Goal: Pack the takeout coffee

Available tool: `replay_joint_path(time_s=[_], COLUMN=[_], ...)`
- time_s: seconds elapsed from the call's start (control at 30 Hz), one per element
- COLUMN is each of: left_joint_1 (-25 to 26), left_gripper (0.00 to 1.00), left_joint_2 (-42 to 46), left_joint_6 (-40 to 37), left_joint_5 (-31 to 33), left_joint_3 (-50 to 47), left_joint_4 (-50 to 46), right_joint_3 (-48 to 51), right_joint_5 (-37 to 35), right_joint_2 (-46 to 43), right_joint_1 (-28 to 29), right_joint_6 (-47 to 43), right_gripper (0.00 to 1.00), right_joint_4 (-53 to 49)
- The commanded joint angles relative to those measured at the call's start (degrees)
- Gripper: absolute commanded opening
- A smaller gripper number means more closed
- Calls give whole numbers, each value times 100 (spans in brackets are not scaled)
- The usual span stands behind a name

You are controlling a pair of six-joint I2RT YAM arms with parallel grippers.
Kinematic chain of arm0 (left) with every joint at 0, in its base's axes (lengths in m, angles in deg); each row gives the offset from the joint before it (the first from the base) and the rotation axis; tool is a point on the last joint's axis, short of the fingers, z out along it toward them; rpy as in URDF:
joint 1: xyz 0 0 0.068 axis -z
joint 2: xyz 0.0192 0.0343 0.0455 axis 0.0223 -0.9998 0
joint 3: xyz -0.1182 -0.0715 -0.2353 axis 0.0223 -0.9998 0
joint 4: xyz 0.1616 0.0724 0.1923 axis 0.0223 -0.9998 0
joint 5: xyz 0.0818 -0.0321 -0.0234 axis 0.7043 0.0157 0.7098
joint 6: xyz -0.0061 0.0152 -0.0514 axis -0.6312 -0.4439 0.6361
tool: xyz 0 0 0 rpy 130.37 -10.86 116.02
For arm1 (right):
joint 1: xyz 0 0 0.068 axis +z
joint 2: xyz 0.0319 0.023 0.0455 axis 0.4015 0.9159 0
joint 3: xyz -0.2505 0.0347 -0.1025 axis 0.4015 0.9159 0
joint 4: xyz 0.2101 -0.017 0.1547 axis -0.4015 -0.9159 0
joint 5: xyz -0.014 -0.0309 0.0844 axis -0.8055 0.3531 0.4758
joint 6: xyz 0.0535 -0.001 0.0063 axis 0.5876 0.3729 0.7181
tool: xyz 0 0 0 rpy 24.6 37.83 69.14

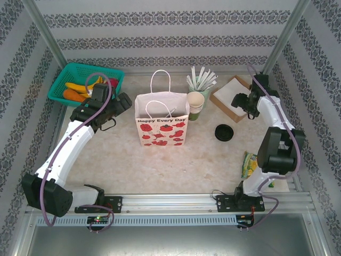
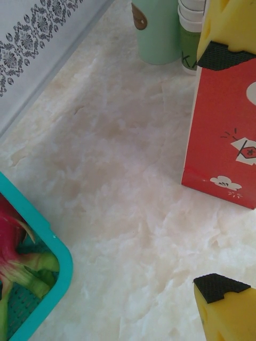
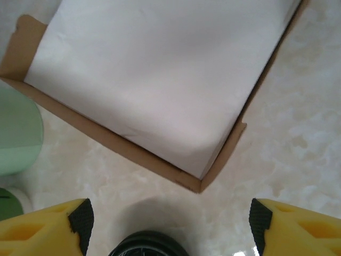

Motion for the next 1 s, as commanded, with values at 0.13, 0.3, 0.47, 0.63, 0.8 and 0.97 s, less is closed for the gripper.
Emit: replay_joint_path(time_s=[0.13, 0.3, 0.47, 0.63, 0.8, 0.97], left_joint_1=[-75, -76, -76, -75, -75, -82], left_gripper=[100, 100, 100, 100, 100, 100], left_joint_2=[-14, -89, -173, -205, -231, -216], left_joint_6=[-283, -290, -300, -296, -309, -360], left_joint_5=[91, 36, 9, -4, -31, -83], left_joint_3=[-105, -113, -111, -108, -138, -189], left_joint_4=[136, 154, 121, 126, 154, 163], right_joint_3=[-961, -1169, -1270, -890, -445, -206], right_joint_5=[598, 1199, 1640, 1529, 1392, 666], right_joint_2=[1032, 1592, 1908, 1621, 1263, 1096], right_joint_1=[-56, -95, -99, -81, 146, 473], right_joint_6=[-811, -1632, -1713, -1248, -671, -22], right_gripper=[68, 67, 64, 56, 38, 29], right_joint_4=[-671, -813, -1159, -1025, -858, -748])
